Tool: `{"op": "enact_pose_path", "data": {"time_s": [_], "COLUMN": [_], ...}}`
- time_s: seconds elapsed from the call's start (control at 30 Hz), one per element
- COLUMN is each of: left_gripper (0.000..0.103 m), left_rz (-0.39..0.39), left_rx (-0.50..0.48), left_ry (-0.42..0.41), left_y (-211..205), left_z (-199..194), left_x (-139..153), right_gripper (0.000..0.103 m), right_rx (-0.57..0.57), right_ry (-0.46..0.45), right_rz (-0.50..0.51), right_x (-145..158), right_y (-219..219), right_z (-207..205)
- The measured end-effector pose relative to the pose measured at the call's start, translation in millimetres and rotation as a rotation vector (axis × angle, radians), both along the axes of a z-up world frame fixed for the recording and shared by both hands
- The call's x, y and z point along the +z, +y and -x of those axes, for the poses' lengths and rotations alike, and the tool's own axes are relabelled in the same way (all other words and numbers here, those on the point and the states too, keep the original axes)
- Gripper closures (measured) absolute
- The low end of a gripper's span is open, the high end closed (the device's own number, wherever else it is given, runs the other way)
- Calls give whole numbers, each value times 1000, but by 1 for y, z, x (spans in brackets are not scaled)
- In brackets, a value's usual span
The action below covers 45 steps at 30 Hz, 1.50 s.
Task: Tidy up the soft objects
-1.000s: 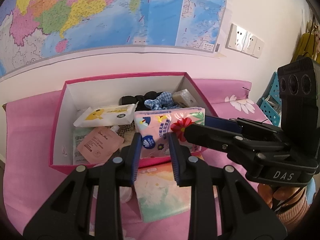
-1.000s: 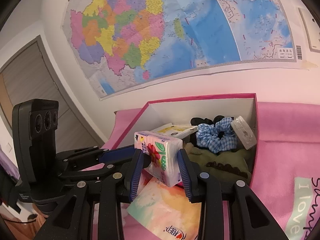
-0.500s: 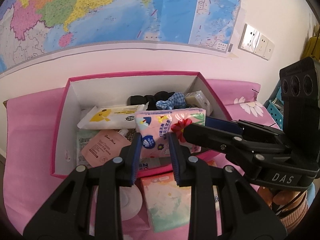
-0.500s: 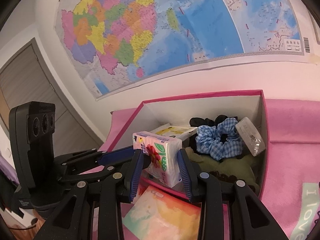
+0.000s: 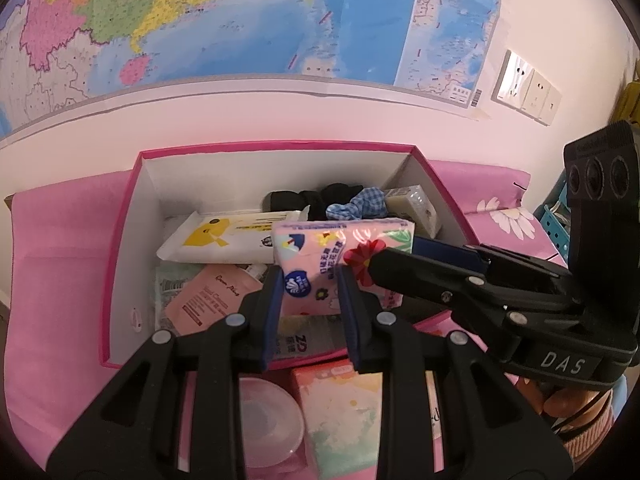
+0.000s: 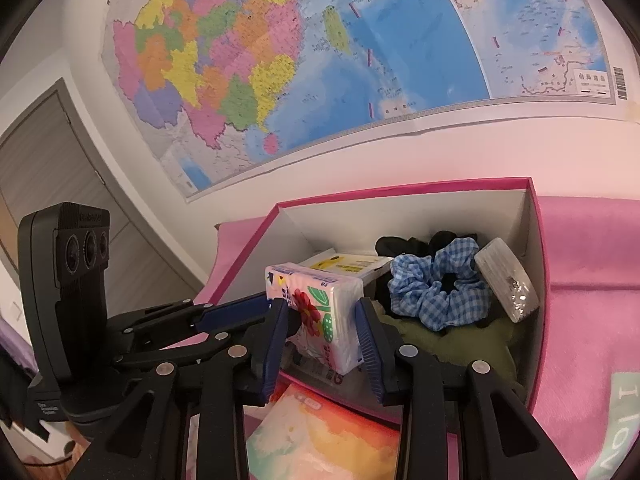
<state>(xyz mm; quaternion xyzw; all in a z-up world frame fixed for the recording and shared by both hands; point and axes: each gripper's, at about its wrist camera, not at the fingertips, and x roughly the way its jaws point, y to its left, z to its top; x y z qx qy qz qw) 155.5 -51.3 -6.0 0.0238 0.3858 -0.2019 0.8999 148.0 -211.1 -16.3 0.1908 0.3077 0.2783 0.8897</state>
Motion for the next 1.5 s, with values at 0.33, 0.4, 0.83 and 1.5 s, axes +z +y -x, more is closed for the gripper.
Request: {"op": "enact_pose_path", "data": {"time_s": [0.33,0.4,0.83,1.5], "left_gripper": [74,74,74,0], "left_rz": [-7,-8,-13,-32], "left_rx": [15,18,27,193], "left_ry": [30,33,21,-221], "left_y": [0,0,1,45], "left_z": [-8,-10,-8,78], "left_x": [-8,-9,-7,14], "right_gripper": [68,68,68,11], "right_rx": [-7,-6,-35,-185], "right_ry": [32,38,62,-146], "right_rz": [1,3,30,276], "right_x": [-9,-10,-18,-6], "right_y": [0,1,2,1], "right_z": [-10,-12,-20,75]}}
